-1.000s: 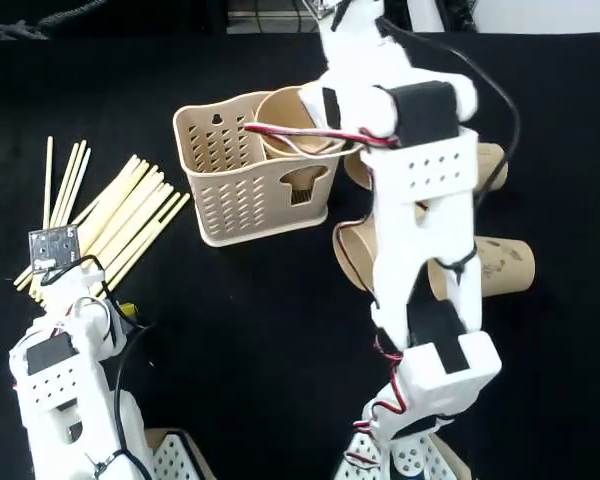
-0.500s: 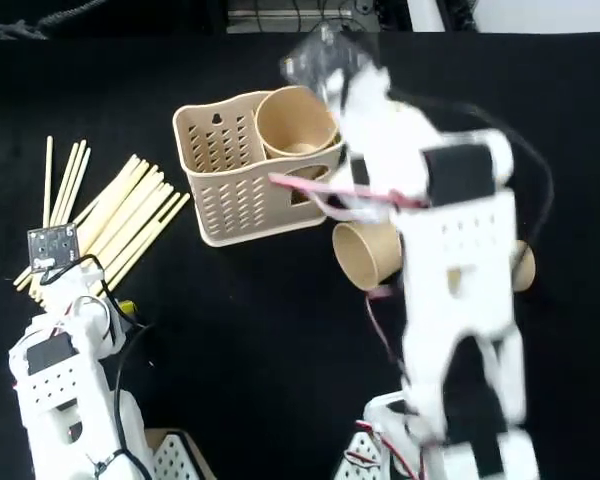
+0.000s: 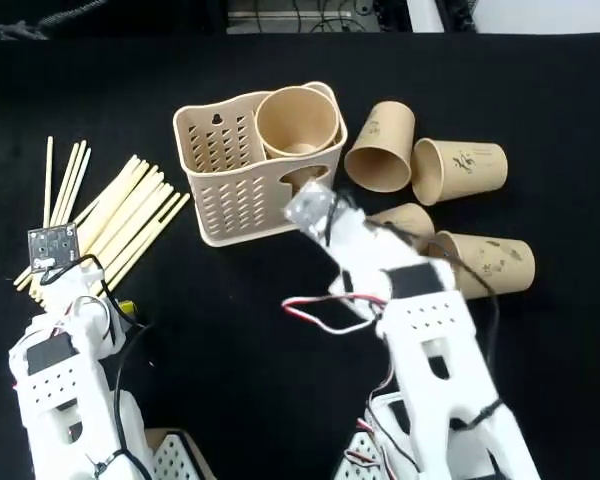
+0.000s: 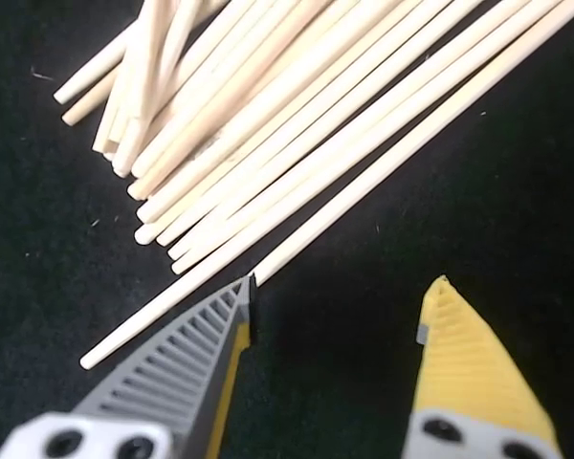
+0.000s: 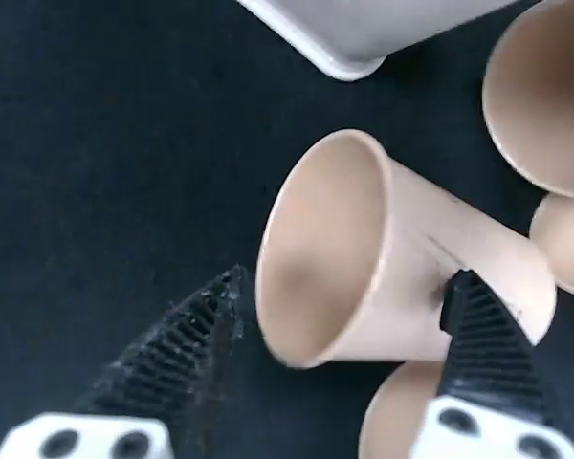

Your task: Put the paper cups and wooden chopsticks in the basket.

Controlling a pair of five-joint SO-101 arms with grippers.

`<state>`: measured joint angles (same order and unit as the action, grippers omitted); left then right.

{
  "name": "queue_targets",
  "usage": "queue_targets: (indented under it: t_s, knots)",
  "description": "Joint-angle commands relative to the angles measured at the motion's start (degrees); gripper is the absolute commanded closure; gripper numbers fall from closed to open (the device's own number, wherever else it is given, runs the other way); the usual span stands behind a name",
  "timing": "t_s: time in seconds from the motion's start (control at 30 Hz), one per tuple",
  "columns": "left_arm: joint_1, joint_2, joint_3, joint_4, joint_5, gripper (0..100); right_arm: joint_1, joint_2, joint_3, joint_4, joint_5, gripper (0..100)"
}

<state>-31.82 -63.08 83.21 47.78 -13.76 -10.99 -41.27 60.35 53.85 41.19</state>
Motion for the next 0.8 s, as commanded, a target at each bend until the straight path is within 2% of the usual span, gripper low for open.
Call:
queue_targets:
  t_s: [0.0,0.1,0.17,0.3,0.37,0.43,0.53,0.77]
  knots:
    - [0.2,-0.5,-0.2,-0.8,-0.4,72,4.9,-2.0,9.6,-19.1,4.6,68.0]
    - [0.2,-0.5,-0.2,-0.8,-0.4,72,7.6,-2.0,14.7,-28.6,7.1,68.3]
    - [0.2,-0.5,-0.2,-0.8,-0.4,72,8.1,-2.0,16.9,-31.8,8.3,72.9]
    - [0.2,-0.5,-0.2,-0.8,-0.4,72,8.6,-2.2,17.4,-33.1,7.7,98.9]
    - [0.2,-0.5,-0.2,-0.8,-0.4,72,9.1,-3.4,16.7,-32.7,4.7,96.1]
    - [0.2,-0.5,-0.2,-0.8,-0.4,72,9.1,-5.8,16.1,-31.5,2.4,99.2]
    - [0.2,-0.5,-0.2,-0.8,-0.4,72,8.9,-11.7,13.8,-23.8,0.7,98.8]
    - [0.2,-0.5,-0.2,-0.8,-0.4,72,8.7,-24.7,-3.3,5.7,-4.7,98.7]
